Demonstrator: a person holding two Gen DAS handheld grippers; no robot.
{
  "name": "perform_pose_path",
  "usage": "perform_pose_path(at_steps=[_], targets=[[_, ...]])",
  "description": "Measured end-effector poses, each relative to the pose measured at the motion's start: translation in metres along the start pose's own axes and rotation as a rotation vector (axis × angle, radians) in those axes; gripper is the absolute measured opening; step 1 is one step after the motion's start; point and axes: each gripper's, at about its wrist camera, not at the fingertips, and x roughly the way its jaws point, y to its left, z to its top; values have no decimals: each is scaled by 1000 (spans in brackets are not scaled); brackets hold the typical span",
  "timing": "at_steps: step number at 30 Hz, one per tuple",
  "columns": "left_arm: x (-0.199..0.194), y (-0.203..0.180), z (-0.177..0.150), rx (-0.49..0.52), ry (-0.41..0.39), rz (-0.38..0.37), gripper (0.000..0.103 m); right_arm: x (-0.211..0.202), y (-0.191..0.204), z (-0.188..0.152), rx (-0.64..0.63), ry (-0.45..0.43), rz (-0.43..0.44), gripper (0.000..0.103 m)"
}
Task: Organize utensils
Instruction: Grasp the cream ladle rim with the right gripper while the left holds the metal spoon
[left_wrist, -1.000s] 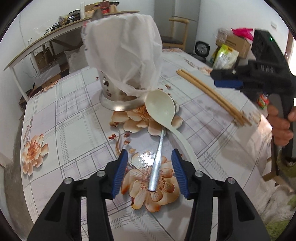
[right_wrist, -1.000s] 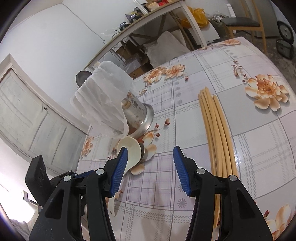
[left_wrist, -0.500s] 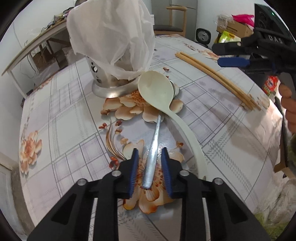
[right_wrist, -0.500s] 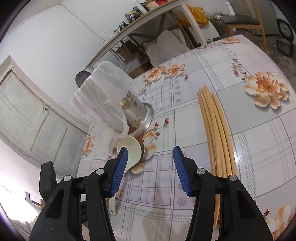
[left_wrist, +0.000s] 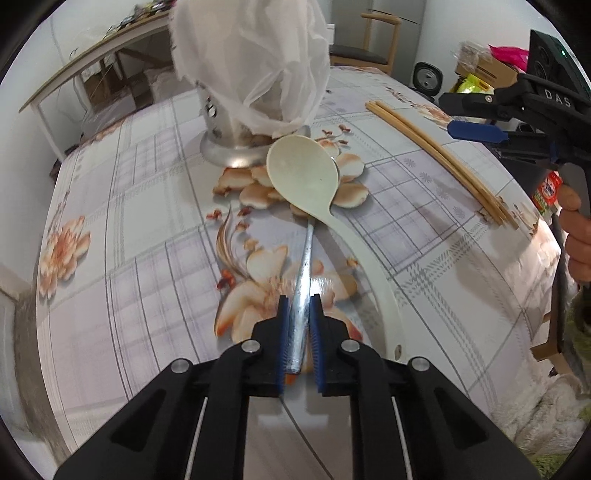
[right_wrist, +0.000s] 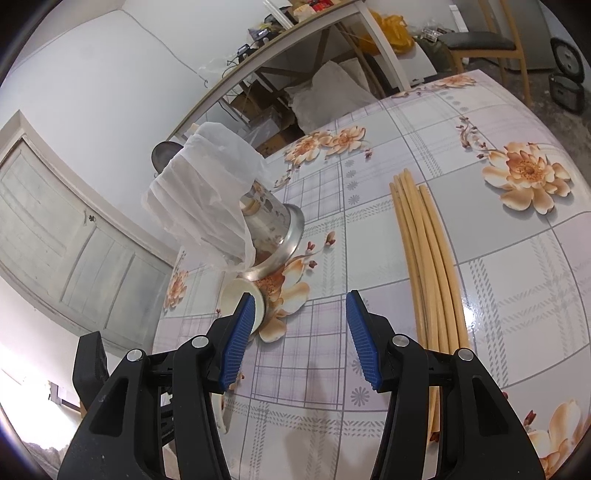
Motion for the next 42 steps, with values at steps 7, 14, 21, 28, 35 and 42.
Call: perform_pose_path(at_steps=[7, 14, 21, 28, 35, 42], targets=[[-13, 0, -21, -66, 21, -22, 10, 5, 7, -4, -30, 19, 28, 50], [-21, 1, -34, -89, 22, -32, 10, 29, 31, -14, -123, 85, 107, 50], [-20, 5, -33, -104, 16, -48, 9, 68, 73, -15, -323, 155, 126, 50], [-19, 6, -33, -113, 12, -63, 9, 105, 101, -11, -536, 223, 124, 50], [-20, 7, -33, -115, 10, -71, 9, 132, 108, -17, -605, 297, 115, 48], [-20, 7, -32, -113, 10, -72, 9, 143, 114, -21, -662, 311, 82, 35]])
